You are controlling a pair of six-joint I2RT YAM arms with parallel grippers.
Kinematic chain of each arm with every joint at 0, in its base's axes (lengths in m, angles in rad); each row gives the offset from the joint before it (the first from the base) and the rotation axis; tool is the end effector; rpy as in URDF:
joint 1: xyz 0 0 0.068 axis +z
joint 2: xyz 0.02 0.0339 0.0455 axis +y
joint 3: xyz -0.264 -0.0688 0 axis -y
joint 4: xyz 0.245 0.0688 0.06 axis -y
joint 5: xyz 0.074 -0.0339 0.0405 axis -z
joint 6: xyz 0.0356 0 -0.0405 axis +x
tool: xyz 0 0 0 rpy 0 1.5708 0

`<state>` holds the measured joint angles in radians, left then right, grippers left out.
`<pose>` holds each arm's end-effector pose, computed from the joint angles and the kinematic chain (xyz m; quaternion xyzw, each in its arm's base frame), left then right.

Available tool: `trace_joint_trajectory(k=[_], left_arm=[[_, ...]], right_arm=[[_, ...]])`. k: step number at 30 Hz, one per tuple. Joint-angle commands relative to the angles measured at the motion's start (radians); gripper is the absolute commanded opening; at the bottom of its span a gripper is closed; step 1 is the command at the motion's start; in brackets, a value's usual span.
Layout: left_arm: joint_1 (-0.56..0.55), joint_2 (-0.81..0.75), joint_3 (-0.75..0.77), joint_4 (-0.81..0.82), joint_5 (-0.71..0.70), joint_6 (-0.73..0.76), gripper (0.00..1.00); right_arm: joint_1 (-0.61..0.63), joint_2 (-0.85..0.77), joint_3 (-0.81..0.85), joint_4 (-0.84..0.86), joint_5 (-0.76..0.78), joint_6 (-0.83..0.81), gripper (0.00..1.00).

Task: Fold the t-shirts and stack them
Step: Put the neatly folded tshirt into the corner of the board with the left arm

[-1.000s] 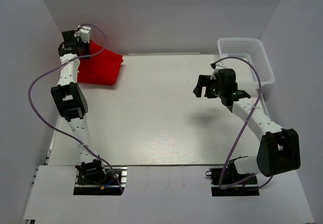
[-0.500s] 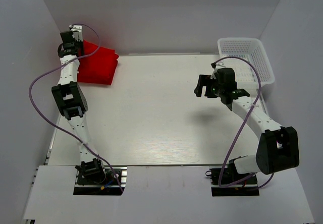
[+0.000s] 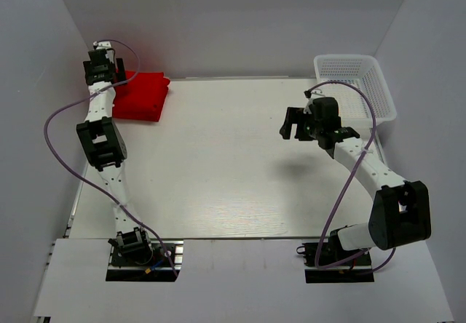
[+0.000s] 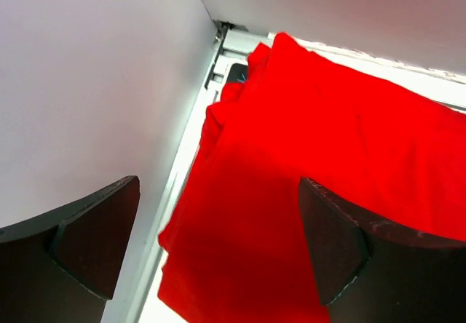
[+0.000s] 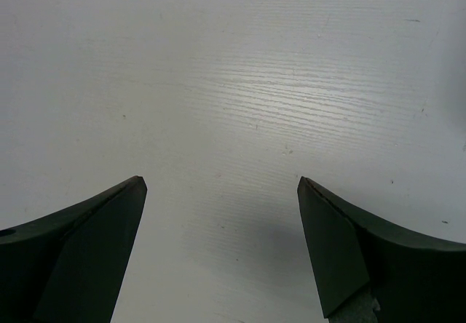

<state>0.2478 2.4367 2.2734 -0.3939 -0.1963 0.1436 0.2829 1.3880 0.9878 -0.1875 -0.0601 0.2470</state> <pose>0.5461 0.1453 0.2463 -0.0928 0.8664 0.1780 0.4572 0.2992 0.0892 0.2722 -0.0300 0.8808 0.1491 0.4484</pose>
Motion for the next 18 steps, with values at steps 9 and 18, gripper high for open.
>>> trace_joint_trajectory(k=[9,18], left_arm=[[-0.090,-0.352,-0.162,-0.215,0.138,-0.196,1.00],[-0.399,-1.008,-1.037,0.127,0.179,-0.381,1.00]], right_arm=[[0.003,-0.078,0.020,-0.043,-0.024,-0.003,0.90],[0.002,-0.200,-0.162,-0.061,0.012,0.015,0.90]])
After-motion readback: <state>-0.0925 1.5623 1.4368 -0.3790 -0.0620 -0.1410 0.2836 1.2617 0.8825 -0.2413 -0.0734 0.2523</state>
